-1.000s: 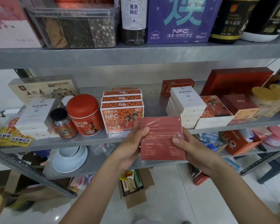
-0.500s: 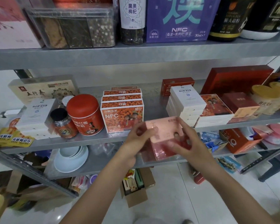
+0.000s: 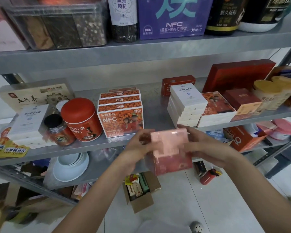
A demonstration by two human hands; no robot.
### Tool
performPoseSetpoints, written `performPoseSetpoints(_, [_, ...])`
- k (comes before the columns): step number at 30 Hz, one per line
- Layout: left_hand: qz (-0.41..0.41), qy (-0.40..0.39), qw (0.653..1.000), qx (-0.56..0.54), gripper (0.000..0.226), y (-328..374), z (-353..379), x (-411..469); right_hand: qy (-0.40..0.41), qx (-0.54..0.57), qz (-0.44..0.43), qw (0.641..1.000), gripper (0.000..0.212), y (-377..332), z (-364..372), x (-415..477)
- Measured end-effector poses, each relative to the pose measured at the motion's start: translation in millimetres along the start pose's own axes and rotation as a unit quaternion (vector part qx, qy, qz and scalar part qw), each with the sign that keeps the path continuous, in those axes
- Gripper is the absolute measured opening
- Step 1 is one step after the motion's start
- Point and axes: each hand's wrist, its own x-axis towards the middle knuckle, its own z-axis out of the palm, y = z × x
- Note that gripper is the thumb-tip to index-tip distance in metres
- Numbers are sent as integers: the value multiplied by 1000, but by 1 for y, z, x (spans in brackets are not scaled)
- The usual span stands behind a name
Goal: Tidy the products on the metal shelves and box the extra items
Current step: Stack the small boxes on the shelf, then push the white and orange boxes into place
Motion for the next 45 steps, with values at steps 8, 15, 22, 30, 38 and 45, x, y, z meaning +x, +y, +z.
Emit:
performPoseSetpoints(8, [256,-97,920,280,79,12,-16,-11,-42,-227,-74,970,117,8,-1,-2])
performPoseSetpoints(15, [221,-132,894,367,114,18,-25,3,51,-425,-127,895,105,-9,-9,8])
performPoseSetpoints(22, [270,177,737,594,112,51,-91,47,145,-552,-170,803,114,-48,-17,42])
performPoseSetpoints(30, [144,185,654,719,103,29,-115,84,133,-629,-142,753,112,-75,-25,124])
performPoseSetpoints(38, [154,200,643,723,98,28,-117,85,46,-766,-54,639,106,-71,-34,175])
performPoseSetpoints(45, [155,204,639,725,95,29,-115,85,36,-812,-55,580,101,-67,-27,174])
